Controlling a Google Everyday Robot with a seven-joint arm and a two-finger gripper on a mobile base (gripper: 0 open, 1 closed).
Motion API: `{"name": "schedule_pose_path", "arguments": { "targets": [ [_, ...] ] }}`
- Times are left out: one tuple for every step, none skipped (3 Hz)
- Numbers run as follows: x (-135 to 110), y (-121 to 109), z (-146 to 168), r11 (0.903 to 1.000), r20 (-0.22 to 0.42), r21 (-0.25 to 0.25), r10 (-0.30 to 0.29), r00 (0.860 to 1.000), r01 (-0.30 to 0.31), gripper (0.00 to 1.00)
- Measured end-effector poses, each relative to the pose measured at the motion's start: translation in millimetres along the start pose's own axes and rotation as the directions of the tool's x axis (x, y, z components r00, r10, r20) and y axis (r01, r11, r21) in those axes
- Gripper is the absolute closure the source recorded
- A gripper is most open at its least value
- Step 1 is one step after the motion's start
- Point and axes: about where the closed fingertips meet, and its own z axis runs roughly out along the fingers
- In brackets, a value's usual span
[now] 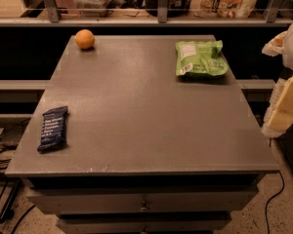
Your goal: Move green rice chip bag near rxbar blueberry
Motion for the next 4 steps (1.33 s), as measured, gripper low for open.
{"name": "schedule_pose_path", "arguments": {
  "targets": [
    [0,0,0,1.0000,0.000,0.000,0.000,1.000,0.000,0.00],
    [-4,-3,2,1.0000,0.069,0.005,0.006,0.998,-0.006,0.00],
    [-11,-16,17,0.9990,0.266,0.024,0.030,0.963,-0.038,0.00],
    [-30,-44,33,0.9936,0.425,0.045,0.075,0.902,-0.103,0.00]
  ]
}}
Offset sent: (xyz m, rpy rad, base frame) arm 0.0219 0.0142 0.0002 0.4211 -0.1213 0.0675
